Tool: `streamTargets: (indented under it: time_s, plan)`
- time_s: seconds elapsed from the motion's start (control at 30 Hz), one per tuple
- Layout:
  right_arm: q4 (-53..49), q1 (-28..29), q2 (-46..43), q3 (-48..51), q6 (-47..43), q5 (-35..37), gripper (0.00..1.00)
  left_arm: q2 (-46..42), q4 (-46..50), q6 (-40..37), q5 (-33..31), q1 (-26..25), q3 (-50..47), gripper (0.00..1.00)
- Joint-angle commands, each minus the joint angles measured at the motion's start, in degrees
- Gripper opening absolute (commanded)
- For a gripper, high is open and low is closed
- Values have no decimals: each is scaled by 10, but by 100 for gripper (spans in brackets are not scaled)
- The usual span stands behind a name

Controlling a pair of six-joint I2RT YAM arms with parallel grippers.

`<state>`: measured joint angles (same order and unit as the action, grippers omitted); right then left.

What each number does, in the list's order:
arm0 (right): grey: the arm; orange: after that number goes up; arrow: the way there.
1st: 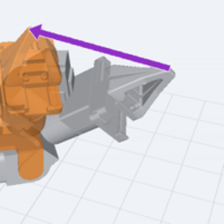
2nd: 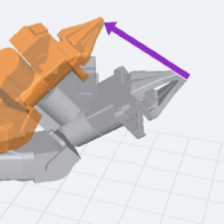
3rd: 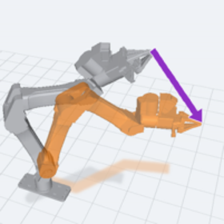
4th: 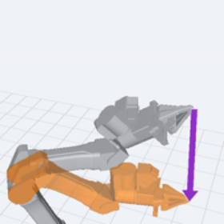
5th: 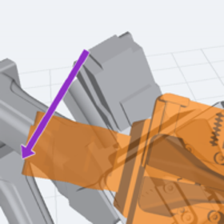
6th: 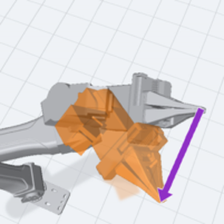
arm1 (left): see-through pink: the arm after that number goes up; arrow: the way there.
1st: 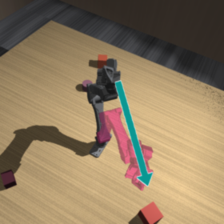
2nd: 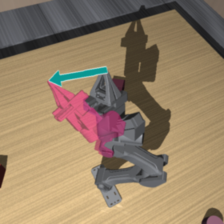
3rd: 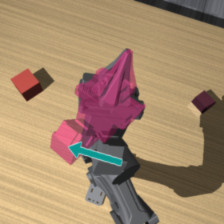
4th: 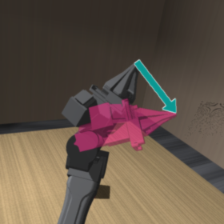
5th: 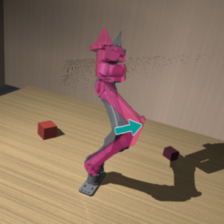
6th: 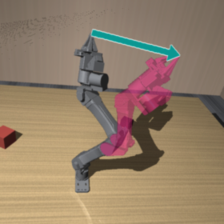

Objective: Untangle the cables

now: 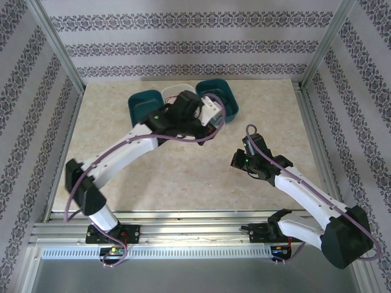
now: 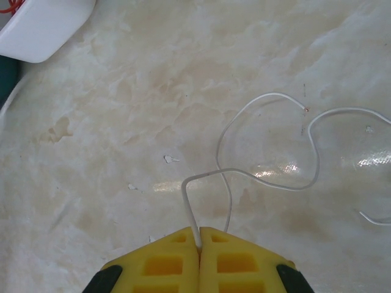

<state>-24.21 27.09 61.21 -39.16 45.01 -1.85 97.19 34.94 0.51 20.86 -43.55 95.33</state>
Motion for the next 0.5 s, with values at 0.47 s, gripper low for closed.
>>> streamTargets:
  time_s: [0.47]
  plan:
    - [12,-5,-18,-29,-11,15,0,1,183,-17,-69,24,-3,0]
